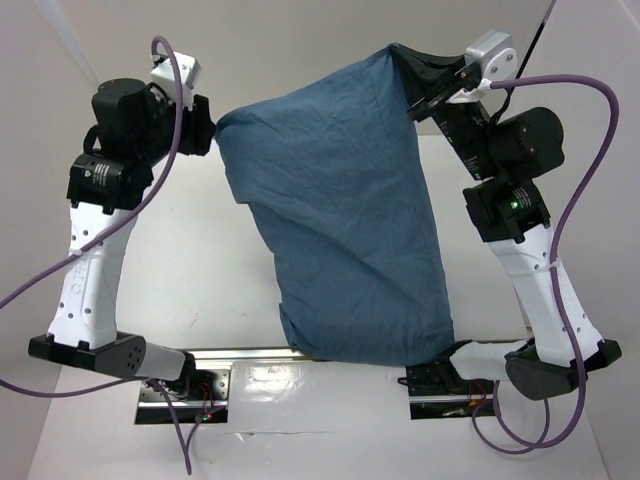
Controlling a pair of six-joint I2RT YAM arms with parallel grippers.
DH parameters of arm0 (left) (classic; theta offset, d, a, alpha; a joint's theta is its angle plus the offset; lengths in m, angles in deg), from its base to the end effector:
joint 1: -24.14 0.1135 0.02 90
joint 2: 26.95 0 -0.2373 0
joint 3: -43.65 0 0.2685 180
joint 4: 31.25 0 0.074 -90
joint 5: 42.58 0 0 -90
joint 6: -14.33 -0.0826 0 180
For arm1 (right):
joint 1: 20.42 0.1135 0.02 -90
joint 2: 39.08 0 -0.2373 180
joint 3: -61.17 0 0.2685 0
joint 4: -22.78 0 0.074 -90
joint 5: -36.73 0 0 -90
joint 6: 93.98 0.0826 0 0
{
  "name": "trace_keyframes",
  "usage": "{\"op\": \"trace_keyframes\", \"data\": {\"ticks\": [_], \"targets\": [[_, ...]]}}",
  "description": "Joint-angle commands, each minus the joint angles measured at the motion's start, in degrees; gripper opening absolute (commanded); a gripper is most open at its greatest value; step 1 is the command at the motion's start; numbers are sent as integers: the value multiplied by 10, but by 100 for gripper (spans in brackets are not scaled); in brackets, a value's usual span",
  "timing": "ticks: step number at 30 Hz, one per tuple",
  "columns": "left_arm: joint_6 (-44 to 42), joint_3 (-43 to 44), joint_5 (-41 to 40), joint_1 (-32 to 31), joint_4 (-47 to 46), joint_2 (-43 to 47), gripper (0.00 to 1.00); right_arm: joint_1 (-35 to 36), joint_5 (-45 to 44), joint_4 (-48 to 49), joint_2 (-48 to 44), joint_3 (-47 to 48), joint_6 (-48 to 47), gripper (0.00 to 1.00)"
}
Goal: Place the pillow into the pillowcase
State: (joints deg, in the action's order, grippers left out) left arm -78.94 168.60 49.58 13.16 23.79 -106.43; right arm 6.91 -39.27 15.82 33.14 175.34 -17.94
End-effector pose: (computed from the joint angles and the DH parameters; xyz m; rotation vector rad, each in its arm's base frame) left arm 0.3129 -0.0639 0.5122 0.2432 1.7224 -0.1316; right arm 0.2338 0.1433 0.6073 -0.5500 0.8180 0.3315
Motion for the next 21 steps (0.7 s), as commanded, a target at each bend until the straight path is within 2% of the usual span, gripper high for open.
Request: {"op": "trace_keyframes", "data": {"ticks": [1,2,4,8,11,14,15,16,17,18,19,21], "targets": [[53,42,129,16,28,-2,59,-2,1,70,-28,19,0,0],[53,48,142,24,34,-10,66,-2,1,70,-28,19,0,0],[58,48,155,31,34,-15,85,-2,1,70,-28,19,0,0],[-4,82,152,39,63,-27,100,-2,6,70,-28,19,0,0],[-42,97,208,52,70,-27,100,-2,6,70,-28,19,0,0],[-52,78,215,52,70,-10,97,-2,6,70,-28,14,0,0],[-52,72,221,52,70,-3,92,-2,6,70,-28,14,0,0],[-46,67,226,52,77,-3,76,-2,6,70,-28,14,0,0],[-39,53,243,52,77,5,65,-2,6,70,-28,14,0,0],[-33,43,252,52,77,18,59,-2,11,64,-28,14,0,0],[-33,36,262,52,77,23,59,-2,11,64,-28,14,0,0],[-33,14,279,52,77,28,68,-2,11,64,-28,14,5,0]]}}
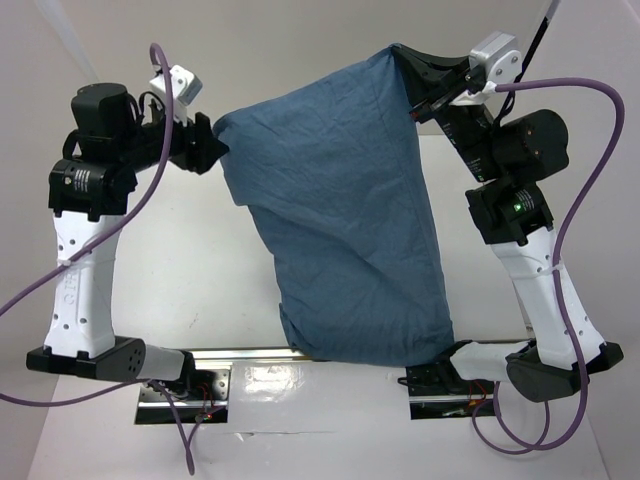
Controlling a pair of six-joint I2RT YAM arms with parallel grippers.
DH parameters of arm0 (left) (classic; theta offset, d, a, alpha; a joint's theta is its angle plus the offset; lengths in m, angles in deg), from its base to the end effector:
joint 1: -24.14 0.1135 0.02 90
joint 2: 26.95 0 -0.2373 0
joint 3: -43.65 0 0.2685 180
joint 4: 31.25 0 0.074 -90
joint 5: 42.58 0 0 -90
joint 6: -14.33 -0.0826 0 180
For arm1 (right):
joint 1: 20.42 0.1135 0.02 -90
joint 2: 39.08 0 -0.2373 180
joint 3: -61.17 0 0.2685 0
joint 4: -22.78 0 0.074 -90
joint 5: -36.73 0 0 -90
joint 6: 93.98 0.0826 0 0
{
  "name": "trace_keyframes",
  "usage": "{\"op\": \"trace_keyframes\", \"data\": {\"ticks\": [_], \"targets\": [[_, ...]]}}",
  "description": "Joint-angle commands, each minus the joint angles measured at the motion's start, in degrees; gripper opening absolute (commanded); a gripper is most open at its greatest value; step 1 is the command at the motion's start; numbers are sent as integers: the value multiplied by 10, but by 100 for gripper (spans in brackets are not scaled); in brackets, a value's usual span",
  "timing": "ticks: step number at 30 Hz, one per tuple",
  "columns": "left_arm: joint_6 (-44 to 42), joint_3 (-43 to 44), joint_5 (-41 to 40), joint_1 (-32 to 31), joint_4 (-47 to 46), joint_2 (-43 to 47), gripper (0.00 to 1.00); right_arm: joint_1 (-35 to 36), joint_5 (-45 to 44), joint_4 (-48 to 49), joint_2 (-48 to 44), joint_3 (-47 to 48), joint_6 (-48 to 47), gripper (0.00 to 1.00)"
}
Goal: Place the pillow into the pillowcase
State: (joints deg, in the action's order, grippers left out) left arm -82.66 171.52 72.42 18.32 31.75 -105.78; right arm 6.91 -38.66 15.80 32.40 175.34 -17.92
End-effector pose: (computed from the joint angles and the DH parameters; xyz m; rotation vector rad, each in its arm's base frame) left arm 0.2894 -0.0646 0.5132 0.5054 1.7352 -0.3806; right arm 0.2276 0.1411 0.6104 -0.5550 0.8024 0.3357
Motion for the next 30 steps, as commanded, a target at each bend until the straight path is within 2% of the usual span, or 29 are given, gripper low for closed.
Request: {"op": "trace_keyframes", "data": {"ticks": [1,5,7,15,19,20,21,23,27,30], "targets": [[4,-22,56,0,-9,31,70,-2,5,65,-20,14,5,0],[-2,-22,69,0,-3,25,87,-2,10,59,-20,14,10,0],[4,-30,78,0,-12,25,87,-2,10,59,-20,14,10,0],[18,-126,62,0,-149,38,90,-2,27,54,-20,25,22,0],[47,-124,70,0,-182,4,70,-2,33,54,-20,25,22,0],[47,-124,78,0,-182,-3,58,-2,33,54,-20,25,22,0],[47,-108,78,0,-182,-9,26,-2,33,48,-20,31,22,0],[54,-100,66,0,-177,-17,1,-2,33,48,-20,31,22,0],[39,-90,60,0,-177,-17,0,-2,33,48,-20,31,22,0],[20,-81,-3,6,-162,-12,1,-2,38,48,-20,31,22,0]]}}
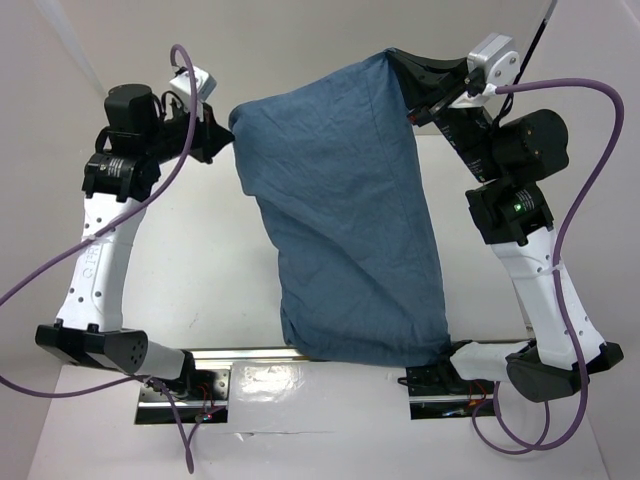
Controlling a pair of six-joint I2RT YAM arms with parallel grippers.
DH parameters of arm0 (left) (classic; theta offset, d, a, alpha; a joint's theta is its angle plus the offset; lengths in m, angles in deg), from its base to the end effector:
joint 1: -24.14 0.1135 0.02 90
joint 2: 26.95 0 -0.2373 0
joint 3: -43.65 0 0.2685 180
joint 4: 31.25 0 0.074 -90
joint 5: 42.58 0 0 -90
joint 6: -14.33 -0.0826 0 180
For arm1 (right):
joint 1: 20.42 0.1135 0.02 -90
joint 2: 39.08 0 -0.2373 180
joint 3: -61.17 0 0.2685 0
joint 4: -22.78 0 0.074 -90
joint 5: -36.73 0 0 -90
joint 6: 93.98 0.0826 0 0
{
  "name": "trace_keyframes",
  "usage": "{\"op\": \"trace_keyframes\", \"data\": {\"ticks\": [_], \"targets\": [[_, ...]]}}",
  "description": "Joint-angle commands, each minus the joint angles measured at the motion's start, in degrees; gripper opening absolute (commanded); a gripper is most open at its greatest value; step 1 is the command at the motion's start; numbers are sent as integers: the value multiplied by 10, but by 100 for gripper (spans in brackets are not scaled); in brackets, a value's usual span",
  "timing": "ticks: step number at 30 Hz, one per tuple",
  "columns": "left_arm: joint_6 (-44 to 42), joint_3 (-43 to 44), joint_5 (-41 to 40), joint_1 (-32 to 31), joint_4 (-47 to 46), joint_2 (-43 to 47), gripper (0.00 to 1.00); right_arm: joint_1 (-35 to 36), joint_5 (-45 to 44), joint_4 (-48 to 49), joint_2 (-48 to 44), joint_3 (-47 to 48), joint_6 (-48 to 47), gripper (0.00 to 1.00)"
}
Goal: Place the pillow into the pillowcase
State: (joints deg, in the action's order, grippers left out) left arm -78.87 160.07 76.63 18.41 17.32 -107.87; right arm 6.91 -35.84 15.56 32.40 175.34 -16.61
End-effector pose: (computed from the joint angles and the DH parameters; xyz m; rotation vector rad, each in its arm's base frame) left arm 0.3377 -0.0744 0.4707 0.4998 1.7247 -0.4889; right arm 0.2253 0.1443 0.6092 -0.5899 0.7959 0.3801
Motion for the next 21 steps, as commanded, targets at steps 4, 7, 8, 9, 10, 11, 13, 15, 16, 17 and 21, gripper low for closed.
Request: {"op": "trace_keyframes", "data": {"ticks": [4,7,8,9,10,11,13,15,16,17,21], "targets": [[9,29,-191,25,-31,26,27,-2,10,50,-20,25,8,0],[33,35,-203,25,-16,26,77,-2,16,50,-20,25,8,0],[39,29,-198,25,-16,33,89,-2,21,50,-20,25,8,0],[39,28,-189,25,-16,33,100,-2,21,50,-20,25,14,0],[32,12,-170,25,-16,40,100,-2,21,56,-20,25,14,0],[26,2,-161,25,-23,40,100,-2,27,56,-20,25,14,0],[-11,-13,-138,25,-30,48,100,-2,27,56,-20,25,14,0],[-35,3,-87,25,-11,36,100,-2,34,56,-20,25,14,0],[-41,13,-76,30,4,18,100,-2,34,56,-20,20,14,0],[-41,26,-92,30,4,10,100,-2,40,56,-20,20,14,0],[-3,44,-230,30,4,-20,100,-2,40,42,-20,20,19,0]]}}
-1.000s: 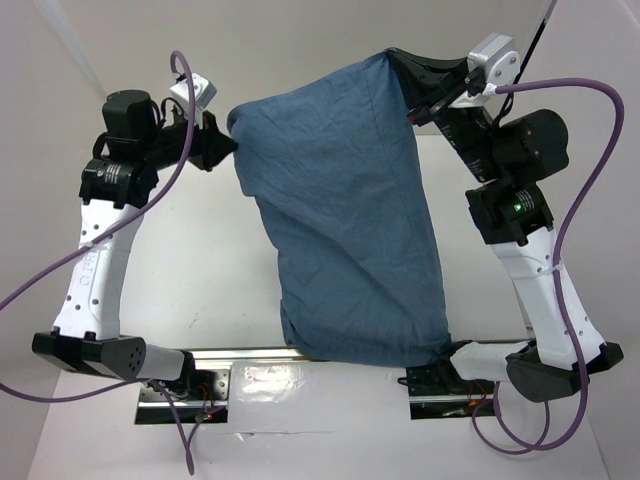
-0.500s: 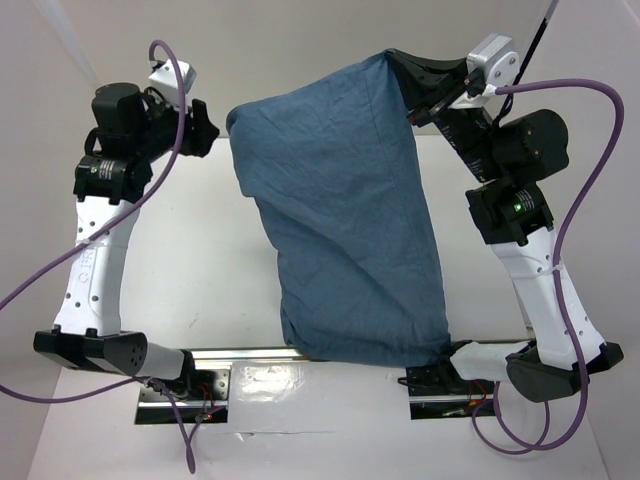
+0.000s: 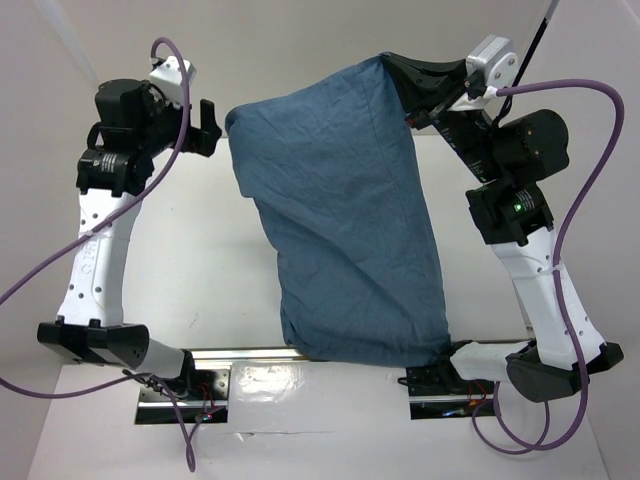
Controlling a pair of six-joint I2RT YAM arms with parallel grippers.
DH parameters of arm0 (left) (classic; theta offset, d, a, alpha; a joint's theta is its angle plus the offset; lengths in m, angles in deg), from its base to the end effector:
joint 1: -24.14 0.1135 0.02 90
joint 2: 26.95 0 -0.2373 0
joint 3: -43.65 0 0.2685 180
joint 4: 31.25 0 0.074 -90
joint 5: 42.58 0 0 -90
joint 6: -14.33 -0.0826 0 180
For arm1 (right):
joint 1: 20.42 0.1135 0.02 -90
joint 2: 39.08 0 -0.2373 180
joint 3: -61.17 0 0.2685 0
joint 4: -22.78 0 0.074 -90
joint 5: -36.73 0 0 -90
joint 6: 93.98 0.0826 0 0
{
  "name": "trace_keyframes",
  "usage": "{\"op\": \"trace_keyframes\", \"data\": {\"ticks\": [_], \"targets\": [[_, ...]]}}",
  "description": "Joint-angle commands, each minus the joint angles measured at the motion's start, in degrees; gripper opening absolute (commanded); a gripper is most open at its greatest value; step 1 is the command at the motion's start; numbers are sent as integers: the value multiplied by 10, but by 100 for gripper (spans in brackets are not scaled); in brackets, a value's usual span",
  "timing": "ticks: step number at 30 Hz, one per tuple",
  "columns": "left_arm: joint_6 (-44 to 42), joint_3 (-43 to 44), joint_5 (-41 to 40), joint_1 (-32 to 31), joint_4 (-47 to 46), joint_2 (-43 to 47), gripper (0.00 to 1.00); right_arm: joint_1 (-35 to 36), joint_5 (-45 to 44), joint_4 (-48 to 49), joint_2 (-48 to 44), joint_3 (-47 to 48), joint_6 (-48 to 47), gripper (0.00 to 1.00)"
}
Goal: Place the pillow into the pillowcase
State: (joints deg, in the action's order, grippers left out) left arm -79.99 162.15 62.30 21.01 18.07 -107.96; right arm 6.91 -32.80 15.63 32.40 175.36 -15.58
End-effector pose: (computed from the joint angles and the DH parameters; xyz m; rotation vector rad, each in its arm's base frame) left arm 0.3449 -0.0401 0.4798 0.3015 1.7495 -0.2156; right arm 0.2222 0.1474 0.6087 -0.6285 0.7814 0.4210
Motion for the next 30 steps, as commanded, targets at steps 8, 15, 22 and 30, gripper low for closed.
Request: {"op": "trace_keyframes", "data": {"ticks": [8,15,22,30], "targets": [[19,-17,-136,4,-35,-5,96,-2,-3,14,-15,-13,1,0],[25,-57,-121,4,-42,31,96,-2,-46,62,-12,-175,-38,0],[18,-101,-142,4,-48,64,98,-2,-163,111,77,-184,-43,37],[23,-135,-145,4,-60,69,99,-18,-172,46,103,-110,-63,76]]}}
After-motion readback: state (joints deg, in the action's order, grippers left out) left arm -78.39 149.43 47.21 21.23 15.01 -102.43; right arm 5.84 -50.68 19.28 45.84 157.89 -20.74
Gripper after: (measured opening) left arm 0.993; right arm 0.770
